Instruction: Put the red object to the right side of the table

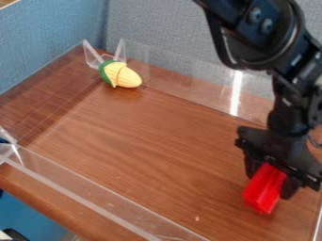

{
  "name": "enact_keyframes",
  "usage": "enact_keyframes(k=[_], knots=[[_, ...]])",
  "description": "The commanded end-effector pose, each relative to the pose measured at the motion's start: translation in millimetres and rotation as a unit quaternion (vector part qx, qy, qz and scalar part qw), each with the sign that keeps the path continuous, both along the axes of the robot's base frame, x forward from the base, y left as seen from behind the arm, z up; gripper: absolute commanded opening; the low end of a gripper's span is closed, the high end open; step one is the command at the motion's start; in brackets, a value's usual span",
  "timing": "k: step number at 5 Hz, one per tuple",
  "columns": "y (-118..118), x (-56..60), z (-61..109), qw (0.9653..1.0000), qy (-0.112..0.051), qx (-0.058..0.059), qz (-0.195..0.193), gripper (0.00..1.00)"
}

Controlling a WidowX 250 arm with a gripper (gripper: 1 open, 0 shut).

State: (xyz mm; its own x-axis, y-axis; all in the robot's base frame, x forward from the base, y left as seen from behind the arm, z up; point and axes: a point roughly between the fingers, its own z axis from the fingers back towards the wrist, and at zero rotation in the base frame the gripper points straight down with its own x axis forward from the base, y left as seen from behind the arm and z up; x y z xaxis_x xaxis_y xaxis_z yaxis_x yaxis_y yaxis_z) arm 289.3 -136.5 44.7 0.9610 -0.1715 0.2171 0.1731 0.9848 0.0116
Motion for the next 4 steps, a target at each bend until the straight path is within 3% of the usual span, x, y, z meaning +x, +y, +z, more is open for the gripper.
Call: enact_keyframes(k=[1, 3, 4], knots=[[-4.1, -1.4, 13.4, 0.9996, -0.024, -0.008, 0.015, 0.0], [-8.8, -8.3, 20.2, 0.9982, -0.038, -0.007, 0.046, 0.0], [-4.9, -6.3, 26.4, 0.9971, -0.043, -0.006, 0.063, 0.0]])
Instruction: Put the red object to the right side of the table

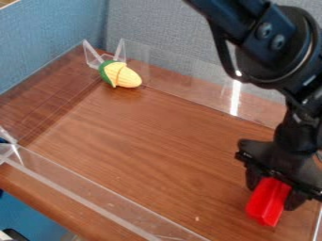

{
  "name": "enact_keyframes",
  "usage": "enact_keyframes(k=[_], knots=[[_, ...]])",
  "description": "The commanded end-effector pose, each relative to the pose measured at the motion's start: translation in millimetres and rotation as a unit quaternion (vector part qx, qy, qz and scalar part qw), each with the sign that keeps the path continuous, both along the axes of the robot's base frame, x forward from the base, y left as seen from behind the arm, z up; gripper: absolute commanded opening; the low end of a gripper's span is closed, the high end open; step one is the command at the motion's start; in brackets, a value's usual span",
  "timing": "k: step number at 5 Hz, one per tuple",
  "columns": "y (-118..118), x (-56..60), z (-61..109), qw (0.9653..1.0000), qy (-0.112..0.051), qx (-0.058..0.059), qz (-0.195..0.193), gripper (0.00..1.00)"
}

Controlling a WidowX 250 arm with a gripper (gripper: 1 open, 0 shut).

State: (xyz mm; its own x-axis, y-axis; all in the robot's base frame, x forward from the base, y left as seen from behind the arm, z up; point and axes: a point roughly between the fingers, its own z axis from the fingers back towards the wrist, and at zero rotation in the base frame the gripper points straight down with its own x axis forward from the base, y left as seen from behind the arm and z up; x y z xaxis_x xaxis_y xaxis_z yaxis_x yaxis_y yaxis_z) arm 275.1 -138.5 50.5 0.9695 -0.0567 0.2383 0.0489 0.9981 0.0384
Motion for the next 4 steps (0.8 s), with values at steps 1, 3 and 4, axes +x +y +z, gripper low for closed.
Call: enact_keyframes(k=[1, 3, 4], knots=[[1.2, 10.1, 22.2, 0.9992, -0.032, -0.015, 0.018, 0.0], [24.8, -2.3, 66.8, 0.9947, -0.079, -0.029, 0.06, 1.0], [41.5, -17.2, 89.6, 0.9869, -0.112, -0.049, 0.105, 1.0]])
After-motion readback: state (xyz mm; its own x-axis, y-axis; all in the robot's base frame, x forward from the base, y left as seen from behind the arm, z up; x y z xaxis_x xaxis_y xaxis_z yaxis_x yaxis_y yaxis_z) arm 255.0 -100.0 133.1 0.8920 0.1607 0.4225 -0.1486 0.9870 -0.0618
